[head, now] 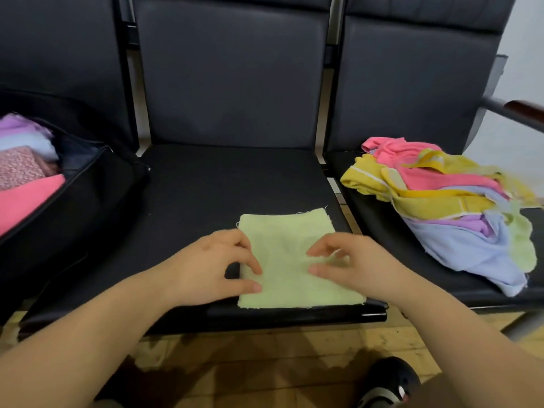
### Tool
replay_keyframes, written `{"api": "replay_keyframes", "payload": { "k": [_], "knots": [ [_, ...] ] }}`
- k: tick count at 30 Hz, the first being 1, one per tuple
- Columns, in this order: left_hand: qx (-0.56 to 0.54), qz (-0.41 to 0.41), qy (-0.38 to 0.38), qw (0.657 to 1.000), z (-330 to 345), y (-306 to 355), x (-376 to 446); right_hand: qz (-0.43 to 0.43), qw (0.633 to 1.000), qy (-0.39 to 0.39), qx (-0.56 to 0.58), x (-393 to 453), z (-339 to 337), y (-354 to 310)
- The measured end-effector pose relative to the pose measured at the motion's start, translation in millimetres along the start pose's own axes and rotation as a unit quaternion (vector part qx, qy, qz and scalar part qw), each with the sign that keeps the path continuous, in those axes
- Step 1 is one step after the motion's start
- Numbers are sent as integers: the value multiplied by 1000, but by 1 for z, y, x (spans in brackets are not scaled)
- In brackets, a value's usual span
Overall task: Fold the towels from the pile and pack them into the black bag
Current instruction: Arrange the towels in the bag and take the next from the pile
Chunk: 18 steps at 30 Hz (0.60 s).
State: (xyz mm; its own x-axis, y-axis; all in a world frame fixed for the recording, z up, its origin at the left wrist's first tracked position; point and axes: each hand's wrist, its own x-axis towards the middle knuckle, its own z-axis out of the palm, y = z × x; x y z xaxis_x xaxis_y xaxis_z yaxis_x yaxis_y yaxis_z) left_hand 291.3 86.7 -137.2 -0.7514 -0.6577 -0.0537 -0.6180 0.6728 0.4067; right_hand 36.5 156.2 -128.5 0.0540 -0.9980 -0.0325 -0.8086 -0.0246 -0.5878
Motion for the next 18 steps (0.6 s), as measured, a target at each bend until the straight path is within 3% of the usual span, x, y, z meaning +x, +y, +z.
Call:
{"api": "replay_keyframes", "payload": {
  "k": [4,7,18],
  "knots": [
    [57,26,-14,998,21,-1,-6,5,994,-99,-39,-11,6,-1],
    [26,12,42,999,21,-1,-6,11,994,-97,-52,-14,6,0],
    [-144,-150,95,974,-3,-15,1,46,991,-62,-113,7,-2,8]
  ]
}}
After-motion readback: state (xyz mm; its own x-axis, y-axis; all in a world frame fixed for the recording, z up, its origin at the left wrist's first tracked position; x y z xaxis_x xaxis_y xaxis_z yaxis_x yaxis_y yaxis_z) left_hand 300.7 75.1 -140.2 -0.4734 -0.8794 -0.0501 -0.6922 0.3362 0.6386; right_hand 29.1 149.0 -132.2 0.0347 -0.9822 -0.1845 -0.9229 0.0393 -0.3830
